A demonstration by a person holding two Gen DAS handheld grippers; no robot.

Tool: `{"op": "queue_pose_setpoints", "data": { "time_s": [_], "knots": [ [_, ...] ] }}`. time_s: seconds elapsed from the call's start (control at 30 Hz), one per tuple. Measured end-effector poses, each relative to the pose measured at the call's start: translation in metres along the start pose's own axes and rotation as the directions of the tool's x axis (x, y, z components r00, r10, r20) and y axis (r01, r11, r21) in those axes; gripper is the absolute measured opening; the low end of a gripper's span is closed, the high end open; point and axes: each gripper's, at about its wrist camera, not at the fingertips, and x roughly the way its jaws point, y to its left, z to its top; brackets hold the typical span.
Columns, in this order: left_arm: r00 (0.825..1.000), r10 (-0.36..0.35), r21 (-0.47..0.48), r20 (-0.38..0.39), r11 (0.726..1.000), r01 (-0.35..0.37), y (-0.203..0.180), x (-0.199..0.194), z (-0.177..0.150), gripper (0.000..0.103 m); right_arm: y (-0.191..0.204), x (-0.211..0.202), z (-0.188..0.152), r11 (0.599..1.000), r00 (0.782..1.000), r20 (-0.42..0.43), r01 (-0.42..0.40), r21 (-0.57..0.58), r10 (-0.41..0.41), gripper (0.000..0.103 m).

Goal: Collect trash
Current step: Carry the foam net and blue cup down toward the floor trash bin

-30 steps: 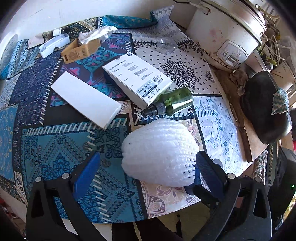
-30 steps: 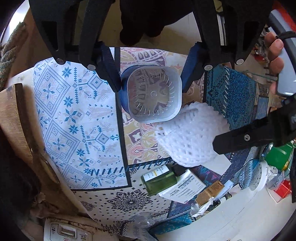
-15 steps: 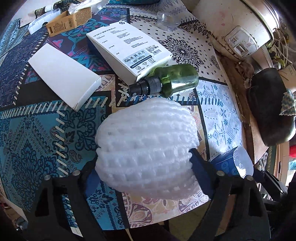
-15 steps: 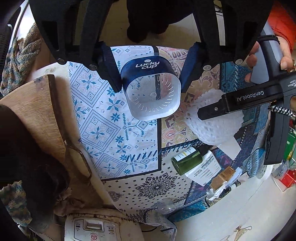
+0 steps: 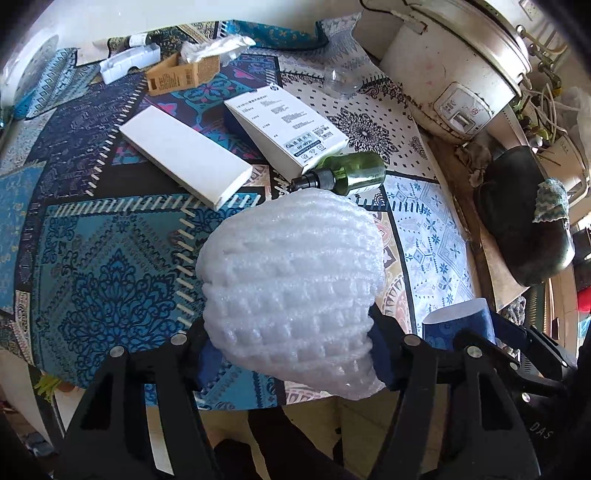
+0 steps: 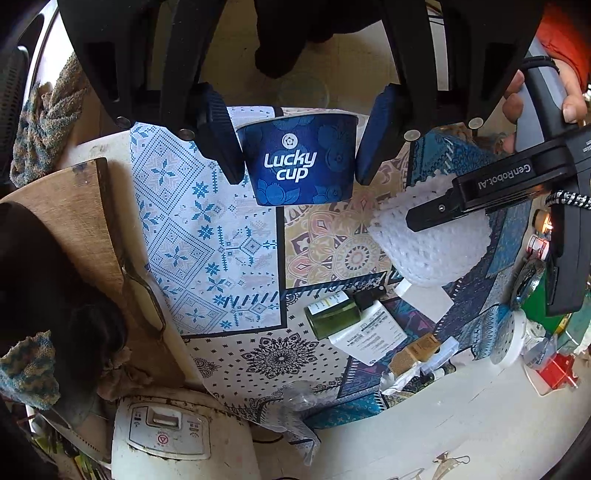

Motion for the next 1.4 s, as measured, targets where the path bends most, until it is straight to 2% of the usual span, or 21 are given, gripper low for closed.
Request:
{"op": "queue_pose_setpoints", "data": {
  "time_s": [0.23,0.43,0.63,0.8,0.93,1.1,1.4],
  "knots": [
    [0.995,0.015,0.014,0.098,1.000,-0.017,0.025,-0.054,-0.027,0.065,0.034,-0.011,-0.012,0.999,0.995,0.086,0.044,-0.021,-0.042,0.058],
    [0.987,0.022,0.002,0.156,1.000,-0.022,0.054,-0.100,-0.067,0.065,0.068,-0.024,-0.027,0.999,0.989,0.147,0.035,-0.012,-0.032,0.058],
    [0.984,0.036,0.025,0.176,0.999,-0.041,0.083,-0.134,-0.119,0.065,0.102,-0.032,-0.068,0.999,0.984,0.175,0.044,0.008,-0.045,0.058],
    [0.988,0.040,0.042,0.151,0.998,-0.047,0.105,-0.146,-0.164,0.065,0.127,-0.031,-0.110,0.999,0.985,0.163,0.047,0.020,-0.050,0.058],
    [0.992,0.051,0.036,0.112,0.998,-0.055,0.118,-0.142,-0.196,0.065,0.139,-0.024,-0.138,0.999,0.990,0.131,0.040,0.028,-0.043,0.058],
    [0.998,0.048,0.006,0.033,0.999,-0.049,0.130,-0.116,-0.227,0.065,0.145,-0.009,-0.163,0.999,0.995,0.087,0.045,0.018,-0.046,0.058],
    [0.993,0.059,-0.054,-0.098,0.996,-0.064,0.144,-0.031,-0.272,0.065,0.125,0.052,-0.195,0.999,0.999,-0.019,0.033,0.042,-0.033,0.058]
  ]
}}
